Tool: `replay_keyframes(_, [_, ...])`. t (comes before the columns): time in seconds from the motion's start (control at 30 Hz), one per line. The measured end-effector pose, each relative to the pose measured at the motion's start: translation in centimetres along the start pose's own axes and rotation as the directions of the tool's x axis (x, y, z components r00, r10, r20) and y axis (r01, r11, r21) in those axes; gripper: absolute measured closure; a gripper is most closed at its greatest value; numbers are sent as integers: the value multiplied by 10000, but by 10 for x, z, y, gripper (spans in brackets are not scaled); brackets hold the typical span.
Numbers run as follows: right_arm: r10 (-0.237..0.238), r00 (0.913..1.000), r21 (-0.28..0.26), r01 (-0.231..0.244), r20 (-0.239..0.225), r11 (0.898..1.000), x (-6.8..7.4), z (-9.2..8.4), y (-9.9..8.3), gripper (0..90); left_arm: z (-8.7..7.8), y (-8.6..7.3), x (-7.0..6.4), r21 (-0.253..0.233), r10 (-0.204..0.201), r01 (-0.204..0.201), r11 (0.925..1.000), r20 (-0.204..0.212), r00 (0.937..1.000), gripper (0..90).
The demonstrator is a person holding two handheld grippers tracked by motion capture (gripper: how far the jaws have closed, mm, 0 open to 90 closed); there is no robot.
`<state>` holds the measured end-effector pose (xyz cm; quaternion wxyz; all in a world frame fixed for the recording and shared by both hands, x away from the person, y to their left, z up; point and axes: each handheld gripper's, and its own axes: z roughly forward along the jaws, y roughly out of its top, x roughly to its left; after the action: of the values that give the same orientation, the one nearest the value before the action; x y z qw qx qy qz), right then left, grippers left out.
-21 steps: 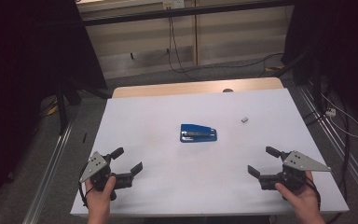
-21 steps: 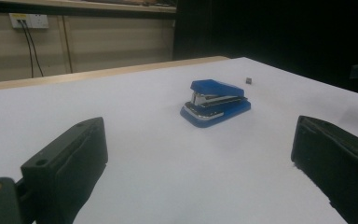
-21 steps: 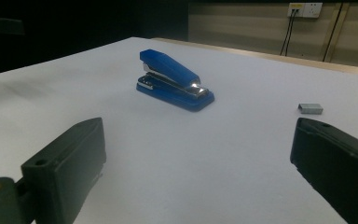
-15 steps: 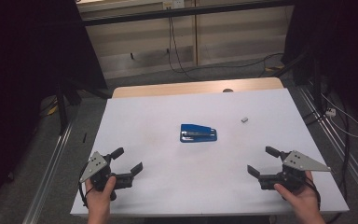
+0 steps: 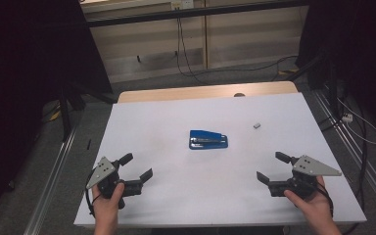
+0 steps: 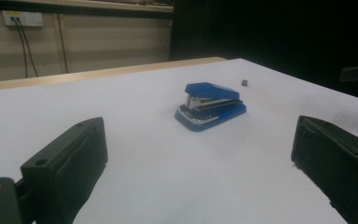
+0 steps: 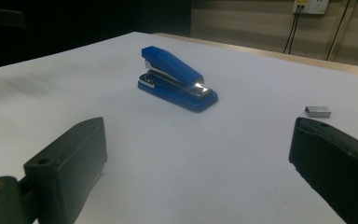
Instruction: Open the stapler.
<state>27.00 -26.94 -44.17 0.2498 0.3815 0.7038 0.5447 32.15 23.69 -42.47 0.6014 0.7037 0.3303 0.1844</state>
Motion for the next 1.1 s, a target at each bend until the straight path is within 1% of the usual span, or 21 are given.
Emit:
replay_keyframes(0.03, [-91, 10000, -5, 91, -2, 10000, 0, 2, 2, 40, 2, 1, -1, 39, -8, 8, 10000, 53, 10000, 36])
replay_keyframes(0.1, [-124, 9999, 50, 124, -25, 9999, 0, 4, 3, 41, 8, 2, -4, 140, 64, -66, 9999, 144, 9999, 36])
replay_keyframes(0.13, [-124, 9999, 50, 124, -25, 9999, 0, 4, 3, 41, 8, 2, -4, 140, 64, -66, 9999, 144, 9999, 36])
replay_keyframes(0.17, [-250, 9997, 162, 250, 3, 9996, 1, 7, 5, 45, 11, 3, -5, 156, 100, -102, 9998, 159, 9998, 36])
replay_keyframes(0.2, [-250, 9997, 162, 250, 3, 9996, 1, 7, 5, 45, 11, 3, -5, 156, 100, -102, 9998, 159, 9998, 36])
replay_keyframes(0.23, [-378, 9993, 226, 377, 69, 9990, 2, 8, 6, 49, 14, 5, -6, 240, 196, -201, 9995, 208, 9996, 36])
replay_keyframes(0.4, [-373, 9993, 222, 372, 27, 9991, 3, 11, 9, 50, 21, 7, -9, 317, 326, -335, 9989, 264, 9991, 36])
replay_keyframes(0.43, [-413, 9991, 268, 413, 14, 9988, 3, 13, 10, 50, 24, 8, -10, 369, 381, -395, 9985, 368, 9986, 36])
replay_keyframes(0.47, [-413, 9991, 268, 413, 14, 9988, 3, 13, 10, 50, 24, 8, -10, 369, 381, -395, 9985, 368, 9986, 36])
replay_keyframes(0.5, [-435, 9991, 336, 434, 18, 9985, 3, 15, 11, 55, 27, 9, -12, 430, 459, -478, 9979, 440, 9980, 36])
replay_keyframes(0.67, [-415, 9991, 457, 414, 3, 9981, 3, 19, 12, 56, 35, 10, -14, 517, 408, -438, 9977, 584, 9975, 36])
replay_keyframes(0.77, [-377, 9993, 718, 381, -59, 9967, 3, 24, 13, 60, 41, 11, -15, 668, 465, -511, 9965, 685, 9966, 36])
replay_keyframes(0.8, [-367, 9993, 730, 372, -80, 9966, 3, 25, 13, 60, 41, 11, -15, 668, 465, -511, 9965, 685, 9966, 35])
replay_keyframes(0.83, [-367, 9993, 730, 372, -80, 9966, 3, 25, 13, 60, 44, 11, -15, 696, 394, -441, 9966, 688, 9969, 35])
replay_keyframes(0.9, [-402, 9991, 837, 410, -117, 9956, 3, 31, 14, 63, 48, 12, -16, 757, 389, -443, 9961, 714, 9967, 36])
replay_keyframes(0.93, [-382, 9992, 840, 392, -136, 9957, 3, 32, 15, 63, 50, 13, -16, 792, 421, -479, 9957, 742, 9964, 36])
replay_keyframes(1.07, [-354, 9992, 827, 368, -177, 9959, 4, 39, 19, 64, 56, 14, -17, 744, 349, -410, 9964, 812, 9961, 36])
replay_keyframes(1.1, [-346, 9992, 832, 364, -222, 9959, 5, 41, 20, 66, 59, 15, -17, 782, 301, -369, 9963, 856, 9959, 35])
